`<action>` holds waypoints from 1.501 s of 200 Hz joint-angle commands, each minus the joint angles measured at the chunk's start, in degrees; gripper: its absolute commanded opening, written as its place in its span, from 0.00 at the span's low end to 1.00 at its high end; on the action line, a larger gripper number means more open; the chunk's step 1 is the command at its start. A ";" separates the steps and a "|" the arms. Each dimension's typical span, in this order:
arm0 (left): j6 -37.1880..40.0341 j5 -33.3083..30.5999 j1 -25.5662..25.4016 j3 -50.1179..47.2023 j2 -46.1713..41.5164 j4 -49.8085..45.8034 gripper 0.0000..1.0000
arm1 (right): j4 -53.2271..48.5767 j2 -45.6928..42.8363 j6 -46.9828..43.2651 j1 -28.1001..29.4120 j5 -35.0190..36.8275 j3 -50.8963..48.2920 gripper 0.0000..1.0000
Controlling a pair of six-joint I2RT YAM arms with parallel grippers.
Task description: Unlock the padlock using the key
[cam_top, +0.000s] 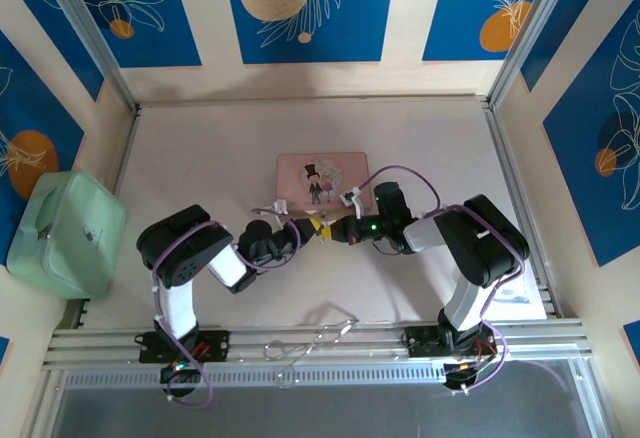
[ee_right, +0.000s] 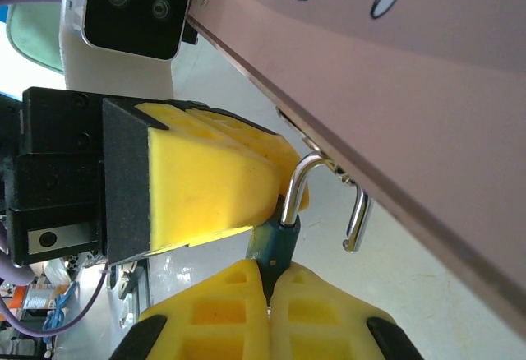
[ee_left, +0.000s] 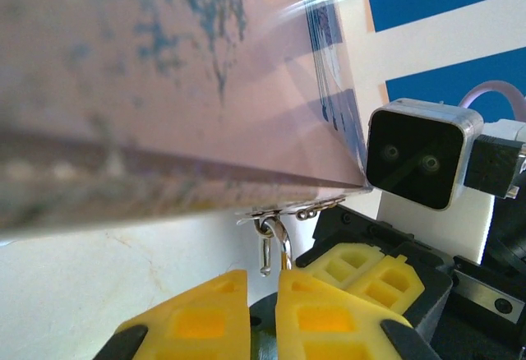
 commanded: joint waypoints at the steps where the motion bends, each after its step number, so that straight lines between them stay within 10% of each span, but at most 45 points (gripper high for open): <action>1: -11.35 12.40 -4.57 0.53 4.53 -17.71 0.00 | -3.87 0.67 1.16 2.41 0.08 -0.92 0.03; 45: -17.02 8.62 -4.66 -1.73 7.55 -8.00 0.00 | -10.36 -6.49 5.82 4.41 13.80 -3.02 0.37; 110: -21.27 3.73 -6.14 -2.94 12.45 1.58 0.00 | -12.70 -32.35 25.12 9.35 40.11 -16.64 0.50; 147: -20.71 2.97 -6.47 -3.02 12.17 1.20 0.00 | -17.74 -35.51 33.46 9.10 43.50 -17.21 0.57; 300: -19.63 1.25 -7.31 -3.10 11.65 2.38 0.00 | -2.22 -26.45 43.66 13.86 41.97 -14.53 0.37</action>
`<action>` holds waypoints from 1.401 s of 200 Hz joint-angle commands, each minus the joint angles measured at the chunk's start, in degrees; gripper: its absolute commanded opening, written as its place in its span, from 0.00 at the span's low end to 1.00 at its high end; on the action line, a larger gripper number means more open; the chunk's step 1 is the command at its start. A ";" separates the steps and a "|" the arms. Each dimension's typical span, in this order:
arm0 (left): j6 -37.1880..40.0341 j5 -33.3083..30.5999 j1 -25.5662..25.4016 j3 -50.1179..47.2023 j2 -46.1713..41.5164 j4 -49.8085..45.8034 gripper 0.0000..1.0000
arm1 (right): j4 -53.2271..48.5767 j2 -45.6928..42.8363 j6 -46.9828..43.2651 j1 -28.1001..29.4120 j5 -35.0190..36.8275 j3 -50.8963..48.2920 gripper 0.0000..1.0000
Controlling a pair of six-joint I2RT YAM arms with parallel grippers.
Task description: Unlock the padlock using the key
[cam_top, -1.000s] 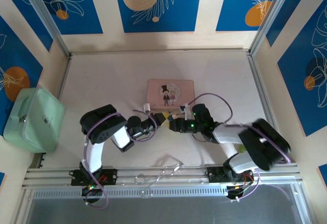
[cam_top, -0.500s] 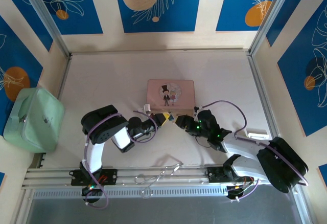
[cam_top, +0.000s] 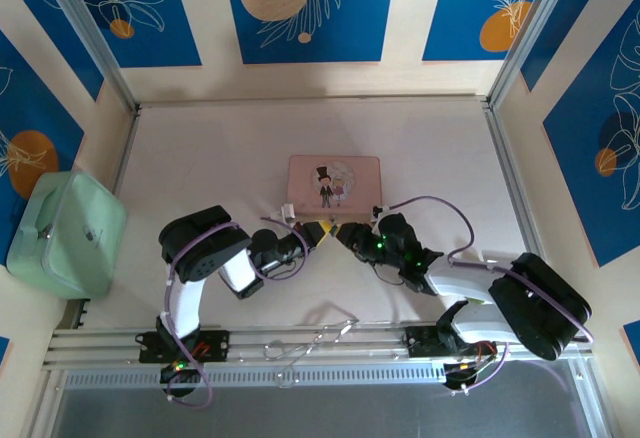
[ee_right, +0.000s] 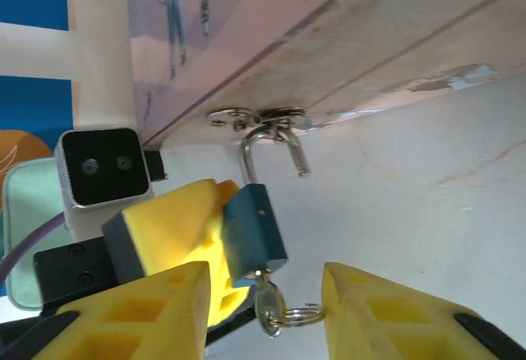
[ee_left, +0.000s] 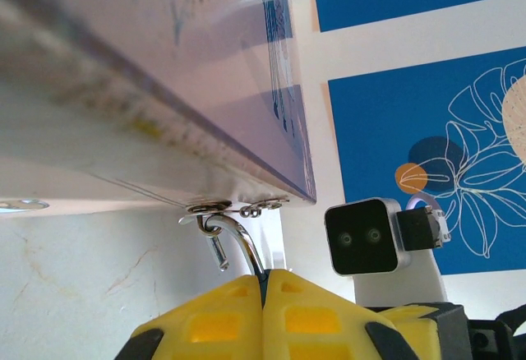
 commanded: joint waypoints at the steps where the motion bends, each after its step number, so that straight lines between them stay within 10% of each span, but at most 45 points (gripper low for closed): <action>1: -11.03 4.27 -2.39 -3.41 4.66 -10.67 0.00 | 1.60 0.56 1.65 0.70 0.98 0.64 0.37; 106: -11.12 3.96 -2.51 -3.59 4.93 -10.68 0.00 | 4.55 6.11 3.29 -1.09 -1.07 3.03 0.26; 183: -10.87 3.92 -2.53 -3.83 4.97 -10.67 0.00 | 2.77 5.78 1.35 -2.80 -2.78 2.49 0.00; 237: -8.95 3.54 -1.81 -5.61 1.66 -10.86 0.59 | 3.22 10.37 -3.45 -5.77 -12.63 3.06 0.00; 280: -3.84 3.39 -0.86 -6.58 -8.24 -23.33 0.63 | 2.46 11.04 -8.19 -6.29 -15.39 2.96 0.00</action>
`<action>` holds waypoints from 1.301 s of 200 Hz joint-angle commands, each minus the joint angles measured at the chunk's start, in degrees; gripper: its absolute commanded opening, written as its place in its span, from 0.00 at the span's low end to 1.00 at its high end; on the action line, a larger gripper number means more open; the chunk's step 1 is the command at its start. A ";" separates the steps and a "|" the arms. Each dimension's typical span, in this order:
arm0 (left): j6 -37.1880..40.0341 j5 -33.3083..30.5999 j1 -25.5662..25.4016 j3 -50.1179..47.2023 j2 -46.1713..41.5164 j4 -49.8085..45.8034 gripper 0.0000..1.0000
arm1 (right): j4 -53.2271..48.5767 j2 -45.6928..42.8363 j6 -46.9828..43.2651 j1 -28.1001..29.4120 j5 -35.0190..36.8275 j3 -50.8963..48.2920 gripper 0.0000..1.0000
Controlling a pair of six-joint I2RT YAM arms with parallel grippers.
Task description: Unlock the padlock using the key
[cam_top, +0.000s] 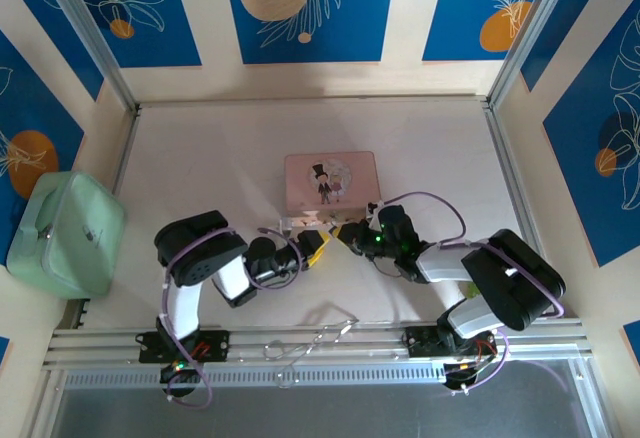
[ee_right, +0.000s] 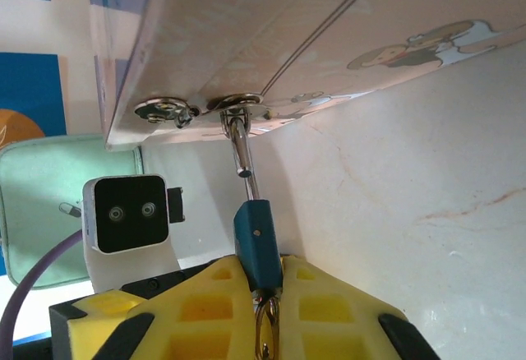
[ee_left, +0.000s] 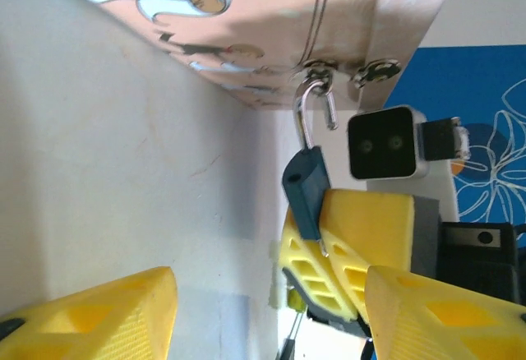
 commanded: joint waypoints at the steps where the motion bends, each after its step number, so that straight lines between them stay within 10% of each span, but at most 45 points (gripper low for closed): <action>1: 1.96 1.51 0.46 -1.92 -4.18 -17.80 0.63 | -3.06 0.16 -4.53 -0.22 -4.14 0.65 0.00; 94: 40.90 -17.15 2.68 23.12 -40.77 -97.09 0.76 | -11.88 -4.36 -15.94 -2.86 -10.84 4.49 0.00; 145: 48.48 -19.58 3.38 31.50 -36.25 -106.18 0.89 | -12.65 -3.11 -20.08 -2.86 -13.53 5.25 0.00; 260: 41.58 -13.11 6.71 31.00 -32.47 -101.13 0.81 | -18.09 -4.81 -28.17 -5.33 -19.50 6.54 0.00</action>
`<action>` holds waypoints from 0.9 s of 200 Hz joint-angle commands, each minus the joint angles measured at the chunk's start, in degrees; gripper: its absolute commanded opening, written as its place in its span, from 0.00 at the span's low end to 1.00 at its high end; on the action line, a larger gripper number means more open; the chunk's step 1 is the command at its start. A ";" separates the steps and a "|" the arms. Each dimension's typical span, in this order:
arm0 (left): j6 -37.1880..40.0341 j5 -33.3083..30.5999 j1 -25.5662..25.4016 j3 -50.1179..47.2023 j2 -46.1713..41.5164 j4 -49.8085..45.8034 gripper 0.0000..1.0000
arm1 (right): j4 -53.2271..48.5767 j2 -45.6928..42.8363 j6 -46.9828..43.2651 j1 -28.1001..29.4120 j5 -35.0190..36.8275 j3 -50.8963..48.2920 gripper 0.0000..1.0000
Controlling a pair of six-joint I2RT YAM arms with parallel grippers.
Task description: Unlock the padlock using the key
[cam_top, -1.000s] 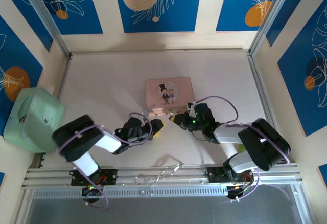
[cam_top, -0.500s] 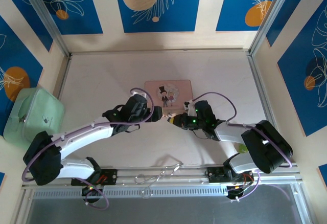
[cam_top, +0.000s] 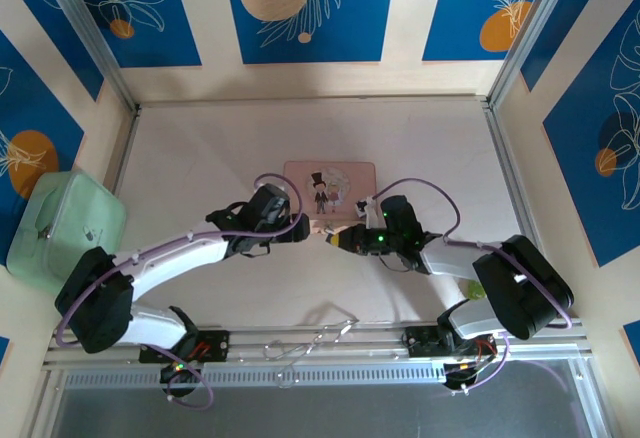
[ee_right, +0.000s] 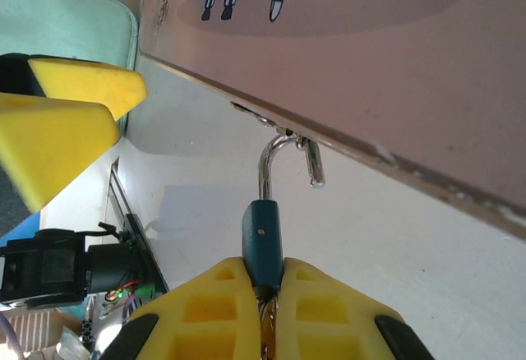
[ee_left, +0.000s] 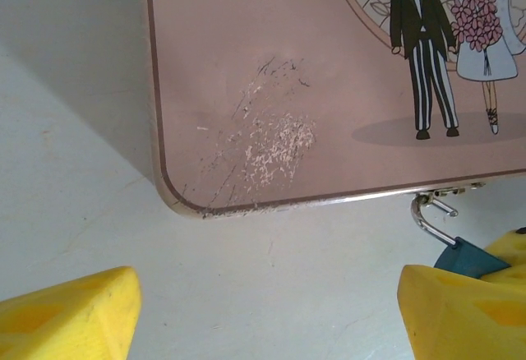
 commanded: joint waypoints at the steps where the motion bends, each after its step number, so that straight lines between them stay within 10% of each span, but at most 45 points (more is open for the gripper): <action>1: -1.59 2.01 1.45 0.59 0.81 1.65 0.81 | -3.32 -1.29 -3.90 -1.48 -4.31 1.77 0.00; 180: -3.51 4.55 3.90 0.60 4.13 2.78 0.80 | -4.75 3.62 -6.91 -2.44 -7.77 2.91 0.00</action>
